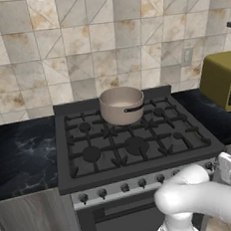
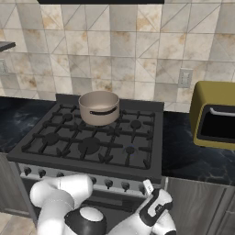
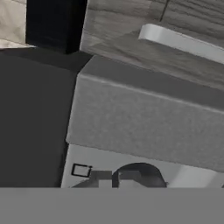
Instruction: Turn off the front right burner of the stove.
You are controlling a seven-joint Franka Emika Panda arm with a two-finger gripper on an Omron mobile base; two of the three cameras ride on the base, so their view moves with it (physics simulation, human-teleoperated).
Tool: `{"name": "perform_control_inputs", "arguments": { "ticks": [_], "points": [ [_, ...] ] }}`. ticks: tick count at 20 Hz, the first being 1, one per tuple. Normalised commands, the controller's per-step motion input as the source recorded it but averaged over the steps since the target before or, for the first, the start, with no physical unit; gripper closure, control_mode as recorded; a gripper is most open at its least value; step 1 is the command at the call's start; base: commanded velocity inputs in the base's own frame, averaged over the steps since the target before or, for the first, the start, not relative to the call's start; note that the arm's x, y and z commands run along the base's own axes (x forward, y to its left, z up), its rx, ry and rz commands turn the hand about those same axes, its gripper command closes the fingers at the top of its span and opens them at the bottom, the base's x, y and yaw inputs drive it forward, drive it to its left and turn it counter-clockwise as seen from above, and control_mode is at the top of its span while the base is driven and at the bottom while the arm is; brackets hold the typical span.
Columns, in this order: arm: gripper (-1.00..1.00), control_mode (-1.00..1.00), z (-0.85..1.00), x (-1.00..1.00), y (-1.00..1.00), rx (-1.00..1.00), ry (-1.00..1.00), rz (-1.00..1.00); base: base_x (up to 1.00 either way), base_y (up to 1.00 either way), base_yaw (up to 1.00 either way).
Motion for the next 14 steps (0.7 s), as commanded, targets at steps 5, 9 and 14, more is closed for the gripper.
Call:
{"name": "perform_control_inputs", "arguments": {
  "ticks": [5,9,14],
  "points": [
    [1.00,-1.00,0.00,0.00,-0.12,0.49,-0.14,0.18,0.00,0.00,0.00],
    [1.00,-1.00,0.00,0.00,0.00,0.34,-0.11,0.17,0.00,0.00,0.00],
    [1.00,-1.00,0.04,-0.05,0.00,0.24,-0.11,0.16,0.00,0.00,0.00]
  ]
}}
